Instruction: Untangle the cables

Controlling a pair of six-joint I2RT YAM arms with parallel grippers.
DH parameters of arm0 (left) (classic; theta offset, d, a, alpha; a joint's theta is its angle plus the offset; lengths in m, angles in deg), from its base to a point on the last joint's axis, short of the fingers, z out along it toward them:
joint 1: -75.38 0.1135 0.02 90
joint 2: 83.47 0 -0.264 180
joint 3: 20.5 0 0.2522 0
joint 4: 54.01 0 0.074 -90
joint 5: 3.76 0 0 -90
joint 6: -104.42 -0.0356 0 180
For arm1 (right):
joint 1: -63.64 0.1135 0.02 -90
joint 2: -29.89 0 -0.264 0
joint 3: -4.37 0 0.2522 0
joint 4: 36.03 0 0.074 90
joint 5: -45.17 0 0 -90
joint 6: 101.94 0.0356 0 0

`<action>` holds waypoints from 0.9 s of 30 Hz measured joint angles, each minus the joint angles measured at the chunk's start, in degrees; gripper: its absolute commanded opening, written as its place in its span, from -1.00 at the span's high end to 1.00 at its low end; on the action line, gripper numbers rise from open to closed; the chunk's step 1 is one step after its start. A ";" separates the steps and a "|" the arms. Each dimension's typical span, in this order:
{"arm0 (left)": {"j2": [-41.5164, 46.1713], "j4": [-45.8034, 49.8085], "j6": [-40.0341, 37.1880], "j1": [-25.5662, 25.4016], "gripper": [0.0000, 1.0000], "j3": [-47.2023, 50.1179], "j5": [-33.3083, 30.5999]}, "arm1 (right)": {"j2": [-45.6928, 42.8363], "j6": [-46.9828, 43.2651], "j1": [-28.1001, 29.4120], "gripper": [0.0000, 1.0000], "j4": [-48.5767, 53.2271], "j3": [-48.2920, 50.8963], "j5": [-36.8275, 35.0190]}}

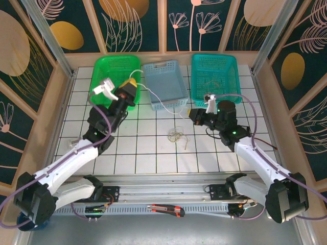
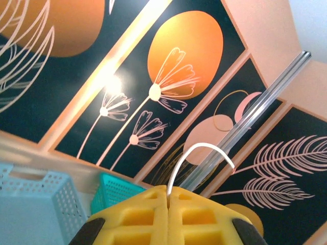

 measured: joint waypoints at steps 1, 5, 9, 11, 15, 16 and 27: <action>-1.64 0.96 -0.90 0.57 1.00 -2.51 0.44 | 0.52 -0.63 1.14 1.00 -0.02 0.70 -1.25; -8.61 5.01 -3.93 3.15 1.00 -12.81 2.69 | 2.69 -2.19 3.63 1.00 -0.09 3.98 -6.03; -15.30 9.99 -5.51 4.35 1.00 -20.52 5.79 | 3.50 -2.49 4.85 1.00 -2.38 5.88 -9.07; -18.84 12.17 -6.03 4.76 1.00 -24.65 7.52 | 3.54 -2.45 4.90 1.00 -3.41 6.47 -10.21; -25.18 14.27 -6.64 5.07 1.00 -32.65 10.56 | 3.74 -2.05 4.90 1.00 -5.01 6.51 -11.02; -26.53 14.69 -6.82 5.09 1.00 -34.45 11.26 | 4.00 -2.01 4.90 1.00 -5.49 6.45 -11.02; -41.53 20.00 -11.93 5.64 1.00 -54.10 13.88 | 10.01 0.13 4.87 0.54 -5.68 -0.48 -10.73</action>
